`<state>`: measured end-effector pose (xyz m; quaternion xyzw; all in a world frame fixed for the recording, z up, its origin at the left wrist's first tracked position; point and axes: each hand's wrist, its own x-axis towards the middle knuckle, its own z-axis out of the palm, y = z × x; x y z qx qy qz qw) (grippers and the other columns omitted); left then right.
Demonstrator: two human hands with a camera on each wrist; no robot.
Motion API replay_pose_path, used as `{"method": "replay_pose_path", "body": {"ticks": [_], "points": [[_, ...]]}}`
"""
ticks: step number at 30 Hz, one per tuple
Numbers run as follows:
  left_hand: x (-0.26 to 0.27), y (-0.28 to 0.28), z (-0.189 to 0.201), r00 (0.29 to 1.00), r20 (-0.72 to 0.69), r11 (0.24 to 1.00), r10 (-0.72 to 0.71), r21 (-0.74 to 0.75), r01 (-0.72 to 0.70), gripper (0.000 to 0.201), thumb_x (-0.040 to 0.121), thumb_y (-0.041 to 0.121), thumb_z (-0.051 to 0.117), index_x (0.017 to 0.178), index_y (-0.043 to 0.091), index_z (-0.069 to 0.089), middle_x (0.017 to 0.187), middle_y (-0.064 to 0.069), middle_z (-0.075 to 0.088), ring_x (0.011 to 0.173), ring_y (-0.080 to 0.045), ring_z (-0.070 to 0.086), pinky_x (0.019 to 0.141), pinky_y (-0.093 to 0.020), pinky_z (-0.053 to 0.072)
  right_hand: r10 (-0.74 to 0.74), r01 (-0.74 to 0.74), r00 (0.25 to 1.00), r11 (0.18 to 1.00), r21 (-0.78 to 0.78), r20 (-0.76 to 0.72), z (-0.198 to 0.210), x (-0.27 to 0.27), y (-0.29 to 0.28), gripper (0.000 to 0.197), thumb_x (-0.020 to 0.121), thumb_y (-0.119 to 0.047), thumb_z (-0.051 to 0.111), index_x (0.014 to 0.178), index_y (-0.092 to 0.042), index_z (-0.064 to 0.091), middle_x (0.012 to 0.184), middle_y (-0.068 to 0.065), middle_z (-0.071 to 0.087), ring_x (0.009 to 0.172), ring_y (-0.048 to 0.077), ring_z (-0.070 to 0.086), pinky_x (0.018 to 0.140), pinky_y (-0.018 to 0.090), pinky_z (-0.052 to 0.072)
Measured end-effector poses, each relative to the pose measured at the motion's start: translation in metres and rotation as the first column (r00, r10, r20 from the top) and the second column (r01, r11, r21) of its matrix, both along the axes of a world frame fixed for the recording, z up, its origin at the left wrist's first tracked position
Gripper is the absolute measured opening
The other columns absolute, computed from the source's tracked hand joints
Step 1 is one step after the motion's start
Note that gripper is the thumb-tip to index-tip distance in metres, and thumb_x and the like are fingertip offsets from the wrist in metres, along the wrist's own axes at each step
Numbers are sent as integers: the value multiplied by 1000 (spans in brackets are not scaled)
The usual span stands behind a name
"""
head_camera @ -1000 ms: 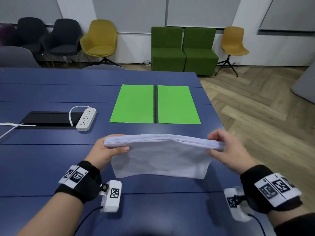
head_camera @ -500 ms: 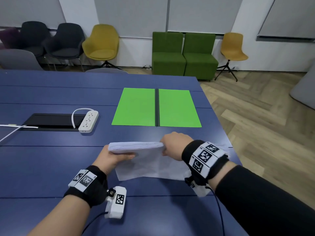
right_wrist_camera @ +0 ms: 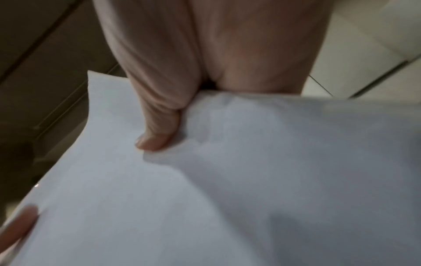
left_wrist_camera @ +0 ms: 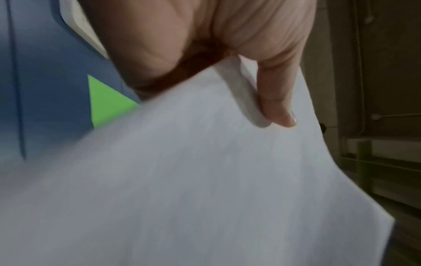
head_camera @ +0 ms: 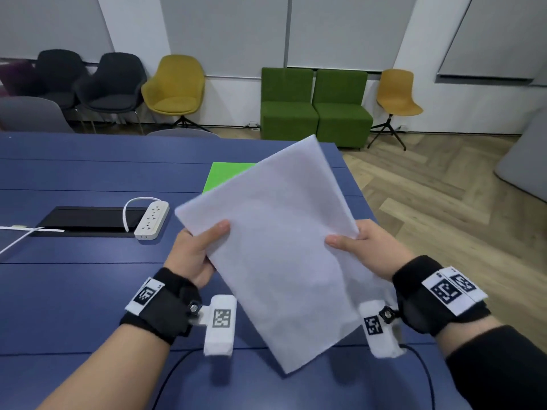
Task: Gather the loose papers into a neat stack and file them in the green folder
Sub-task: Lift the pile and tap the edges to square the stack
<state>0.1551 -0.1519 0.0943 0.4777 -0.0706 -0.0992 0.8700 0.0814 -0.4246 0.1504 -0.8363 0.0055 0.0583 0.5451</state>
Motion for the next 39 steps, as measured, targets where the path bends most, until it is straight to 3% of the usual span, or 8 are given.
{"method": "replay_pose_path", "body": {"ticks": [5,10,15,20,27,31,34,39], "points": [[-3,-24,28,990,110,991,-84,114,72,89,44,31,93,123,6,59,111,-8,73,98,-22,70,74,-31,58,-148,127,986,964,234,74,-20,-12,-3,14,88,-15,63,96,-21,73,97,-1,77,93,21,73,90,42,54],[-16,-30,39,956,274,952,-101,306,13,39,59,18,84,96,18,73,96,2,77,90,-16,72,78,-29,57,-177,93,967,916,391,184,-23,-19,-5,28,75,-4,71,93,-25,75,104,-2,76,101,17,70,90,35,53],[-27,-23,18,945,286,941,-155,333,54,52,42,48,90,90,30,77,90,7,77,86,-7,71,76,-21,55,-192,82,965,868,490,180,-37,-23,-2,33,64,0,79,90,-19,75,96,6,76,91,21,71,80,35,55],[-30,-28,23,950,297,932,-91,361,-24,30,67,15,75,87,37,77,90,11,77,85,-5,71,75,-20,55,-232,126,960,857,499,154,-41,-18,8,24,81,-1,68,95,-19,73,104,7,75,99,24,69,89,44,51],[-32,-19,48,932,348,929,-100,368,-37,34,59,27,77,92,19,76,87,2,76,78,-11,69,70,-18,53,-167,-2,939,872,489,301,-14,-21,0,51,50,-45,88,90,-17,73,88,4,71,79,20,64,73,28,52],[-34,-20,48,938,337,928,-85,370,-49,34,59,33,79,88,15,76,85,-3,75,77,-16,68,70,-21,53,-170,1,938,872,489,302,-10,-22,6,42,59,-50,79,85,-17,73,81,1,68,73,15,61,66,23,48],[-34,-21,50,951,303,935,-54,350,-59,44,59,49,78,85,14,76,85,-8,72,76,-18,65,69,-24,51,-206,39,928,882,469,310,-12,-19,8,68,59,-67,71,87,-5,71,87,8,66,81,17,59,74,28,45],[-31,-25,53,980,201,950,-7,307,-56,38,66,43,64,80,11,78,88,-17,70,82,-24,62,76,-33,46,-213,48,934,871,489,287,-7,-17,9,58,67,-51,73,84,4,67,86,15,61,83,22,54,81,38,37]]}}
